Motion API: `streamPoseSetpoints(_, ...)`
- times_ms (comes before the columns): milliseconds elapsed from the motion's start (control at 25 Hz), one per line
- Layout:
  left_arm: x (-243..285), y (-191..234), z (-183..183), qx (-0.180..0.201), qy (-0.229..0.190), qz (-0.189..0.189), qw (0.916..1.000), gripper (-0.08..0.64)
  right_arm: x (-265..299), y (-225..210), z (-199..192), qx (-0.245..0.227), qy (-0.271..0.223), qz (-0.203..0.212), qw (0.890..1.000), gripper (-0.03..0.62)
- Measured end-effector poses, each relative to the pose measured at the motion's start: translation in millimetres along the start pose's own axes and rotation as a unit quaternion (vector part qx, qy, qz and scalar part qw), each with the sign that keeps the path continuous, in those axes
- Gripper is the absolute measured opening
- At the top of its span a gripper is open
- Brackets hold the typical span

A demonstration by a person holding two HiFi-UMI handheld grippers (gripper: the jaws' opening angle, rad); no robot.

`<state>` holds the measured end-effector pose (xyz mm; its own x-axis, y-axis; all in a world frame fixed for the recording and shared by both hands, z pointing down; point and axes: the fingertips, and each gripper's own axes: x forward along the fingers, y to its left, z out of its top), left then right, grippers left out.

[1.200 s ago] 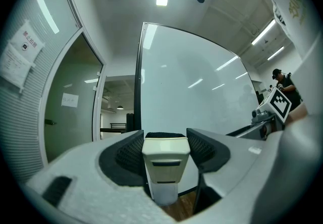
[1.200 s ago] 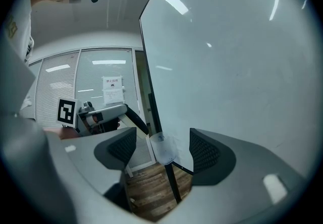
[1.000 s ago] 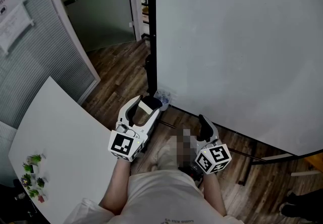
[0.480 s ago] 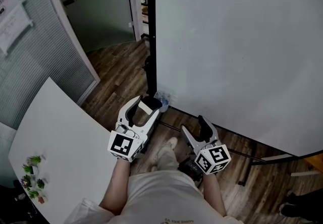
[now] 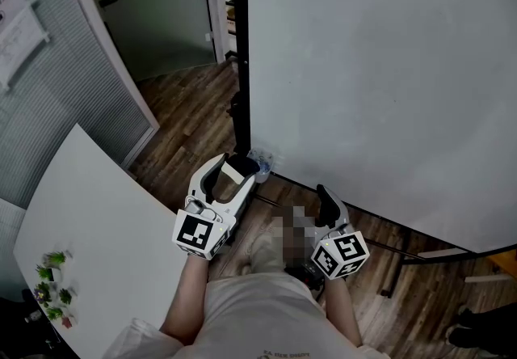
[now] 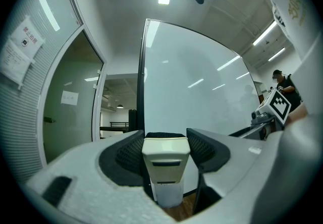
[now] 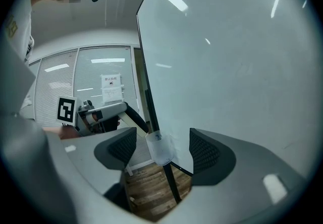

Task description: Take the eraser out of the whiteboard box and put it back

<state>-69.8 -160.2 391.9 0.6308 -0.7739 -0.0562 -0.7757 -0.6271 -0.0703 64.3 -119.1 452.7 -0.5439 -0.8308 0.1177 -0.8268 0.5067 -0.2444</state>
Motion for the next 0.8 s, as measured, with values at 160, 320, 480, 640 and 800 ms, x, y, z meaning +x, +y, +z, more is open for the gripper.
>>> streamPoseSetpoints(160, 4, 2, 1, -0.005, -0.005, 0.003, 1.0000, 0.262, 3, -3, -1, -0.001, 0.004, 0.001, 1.000, 0.321)
streamPoseSetpoints(320, 7, 2, -4, -0.007, 0.000, 0.001, 1.0000, 0.263, 4, -6, -2, 0.000, 0.005, -0.001, 1.000, 0.321)
streamPoseSetpoints(480, 10, 0, -6, -0.010, -0.002, -0.001, 1.0000, 0.262, 3, -9, -3, 0.002, 0.005, -0.003, 1.000, 0.321)
streamPoseSetpoints(640, 14, 1, -7, -0.008, 0.004, -0.003, 1.0000, 0.262, 4, -12, -1, 0.003, 0.006, -0.006, 1.000, 0.321)
streamPoseSetpoints(800, 19, 1, -9, -0.008, 0.007, -0.007, 0.9999, 0.262, 5, -16, -2, 0.006, 0.006, -0.010, 1.000, 0.321)
